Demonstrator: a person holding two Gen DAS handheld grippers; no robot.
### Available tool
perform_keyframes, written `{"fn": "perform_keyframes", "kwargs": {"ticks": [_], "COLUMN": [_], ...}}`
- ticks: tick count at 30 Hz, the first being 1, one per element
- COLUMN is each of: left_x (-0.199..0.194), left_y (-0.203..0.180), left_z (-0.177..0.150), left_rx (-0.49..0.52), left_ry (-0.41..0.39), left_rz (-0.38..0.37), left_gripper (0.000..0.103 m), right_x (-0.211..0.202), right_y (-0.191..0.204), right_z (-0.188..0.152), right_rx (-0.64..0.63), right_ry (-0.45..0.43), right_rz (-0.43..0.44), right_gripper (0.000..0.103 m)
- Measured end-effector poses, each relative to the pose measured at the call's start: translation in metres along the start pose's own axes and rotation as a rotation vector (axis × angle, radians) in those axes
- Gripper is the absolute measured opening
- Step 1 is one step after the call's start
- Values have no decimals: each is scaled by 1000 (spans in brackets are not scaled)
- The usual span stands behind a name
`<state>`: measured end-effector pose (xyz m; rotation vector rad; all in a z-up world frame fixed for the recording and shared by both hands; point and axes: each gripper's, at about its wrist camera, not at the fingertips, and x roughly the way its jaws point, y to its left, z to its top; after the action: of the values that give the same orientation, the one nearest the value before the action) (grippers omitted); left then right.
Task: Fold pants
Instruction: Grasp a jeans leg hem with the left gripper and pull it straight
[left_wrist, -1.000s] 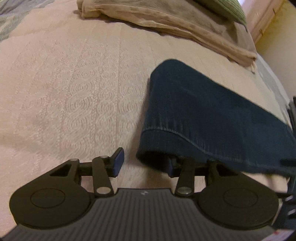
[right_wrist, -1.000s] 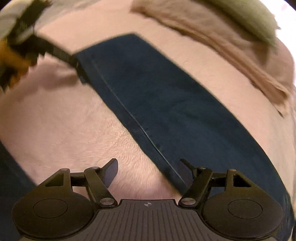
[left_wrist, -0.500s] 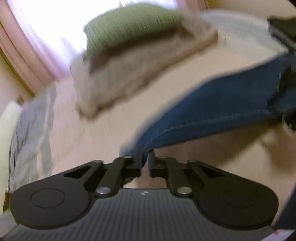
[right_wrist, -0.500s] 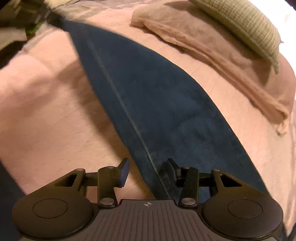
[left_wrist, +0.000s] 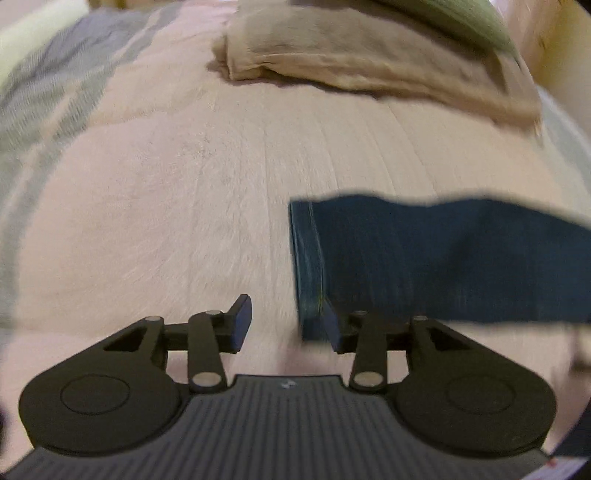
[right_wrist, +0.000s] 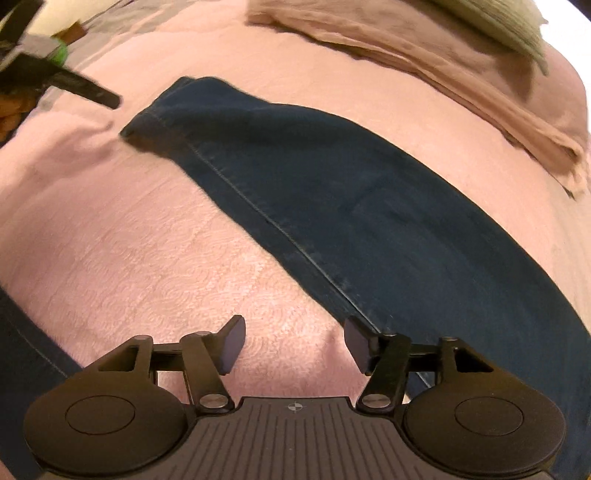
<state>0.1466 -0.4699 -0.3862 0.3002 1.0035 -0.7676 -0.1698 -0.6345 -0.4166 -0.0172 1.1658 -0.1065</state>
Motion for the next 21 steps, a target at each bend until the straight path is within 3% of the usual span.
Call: {"fn": "perform_keyframes", "kwargs": {"ticks": [3,6,9,10,13,15,18,21], "left_x": [35,66,71,68,49,46,57,59], "left_y": [6,6,0,-2,-1,8,5,1], "left_z": [16,18,19,21,32,49,59,53], "left_rx": [-58,-39,6,32,144,152,179,205], "left_ry": [26,97,110,103,7,-38,9,37], "left_rz": [-67,-86,-83,-71,4,-5,11,88], "left_gripper": [36,36,16,2,2,3,2,3], "right_x": [3,11,18,19,12,5,-5,-25], "right_y": [-8,-19,-40,-47,-66,-73,-81,-87], "right_z": [-2,-4,-7,-9,-13,-15,-26,-45], "right_rx": [35,88,207,247,353,381,419,498], "right_ry": [-11,-16,-12,-4,-10,-23,-8,-8], "right_rz": [-35,-94,-165,-179,-207,-229,-239,-250], "right_gripper": [58,59,59,59,59,59,59,60]}}
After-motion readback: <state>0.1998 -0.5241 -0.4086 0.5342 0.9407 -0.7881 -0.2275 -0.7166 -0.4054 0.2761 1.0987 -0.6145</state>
